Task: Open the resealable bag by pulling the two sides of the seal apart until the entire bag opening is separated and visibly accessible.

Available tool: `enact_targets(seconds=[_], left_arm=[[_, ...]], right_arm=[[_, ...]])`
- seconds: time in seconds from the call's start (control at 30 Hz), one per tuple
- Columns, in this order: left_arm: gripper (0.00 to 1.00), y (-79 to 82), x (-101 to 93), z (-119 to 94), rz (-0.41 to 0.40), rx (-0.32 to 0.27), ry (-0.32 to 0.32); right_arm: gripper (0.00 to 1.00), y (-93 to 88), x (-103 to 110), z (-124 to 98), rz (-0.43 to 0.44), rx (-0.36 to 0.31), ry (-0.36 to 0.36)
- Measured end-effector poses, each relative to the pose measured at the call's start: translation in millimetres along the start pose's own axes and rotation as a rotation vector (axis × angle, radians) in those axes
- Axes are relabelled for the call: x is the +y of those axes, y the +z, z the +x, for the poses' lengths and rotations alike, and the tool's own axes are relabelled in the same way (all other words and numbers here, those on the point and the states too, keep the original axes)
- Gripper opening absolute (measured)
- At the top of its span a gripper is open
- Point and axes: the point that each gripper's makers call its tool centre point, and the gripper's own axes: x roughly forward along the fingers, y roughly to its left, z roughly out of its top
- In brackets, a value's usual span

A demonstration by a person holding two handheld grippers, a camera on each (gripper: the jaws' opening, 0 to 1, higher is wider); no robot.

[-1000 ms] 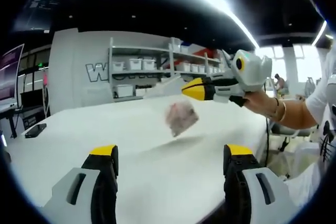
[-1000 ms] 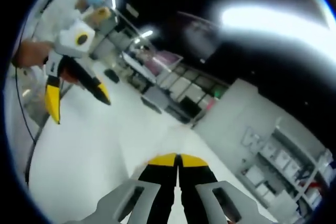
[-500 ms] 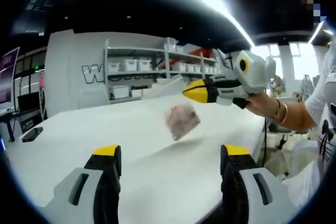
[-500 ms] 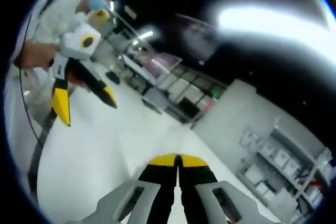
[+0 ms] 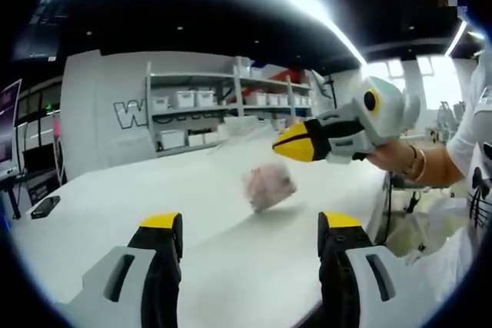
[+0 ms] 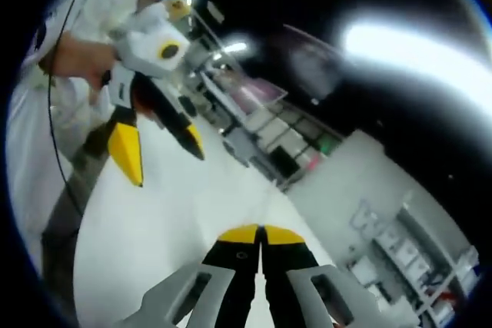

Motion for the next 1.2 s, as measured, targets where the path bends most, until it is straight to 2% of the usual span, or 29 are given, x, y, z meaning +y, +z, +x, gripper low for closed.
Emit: enact_targets(seconds=[0.13,0.23,0.4,0.5,0.67,0.73,0.93,0.97,1.2], left_arm=[[0.66,0.7,-1.3,-2.8,0.04,-0.008,-0.008],[0.62,1.5,1.5,-6.0,0.112,-0.021,0.005],[0.48,7.2,1.2,-7.6,0.158,-0.045,-0.012],[0.39,7.4,0.3,-7.5,0.196,-0.037,-0.028],[0.37,4.0,6.7,-7.2,0.347,0.001,0.015],[0.37,5.5,8.1,-7.6,0.403,-0.002,0.028],[0.29,5.4,4.7,-10.7,0.545,0.004,0.033],[0.28,3.5,3.7,-11.6,0.589,0.013,0.037],[0.22,-3.9,-4.8,-14.2,0.797,0.042,0.042]], right_arm=[[0.0,6.4,15.7,-2.0,-0.029,-0.013,0.032],[0.0,7.0,27.3,-3.0,-0.051,-0.015,0.055],[0.0,8.1,37.6,-2.4,-0.046,-0.024,0.085],[0.0,9.7,41.1,-0.9,-0.047,-0.031,0.099],[0.0,11.5,49.1,0.8,-0.055,-0.039,0.134],[0.0,11.6,53.0,1.3,-0.062,-0.039,0.147],[0.0,9.9,66.6,1.9,-0.121,-0.021,0.183],[0.0,9.2,68.2,1.8,-0.123,-0.019,0.187],[0.0,1.9,74.7,-0.5,-0.087,-0.004,0.201]])
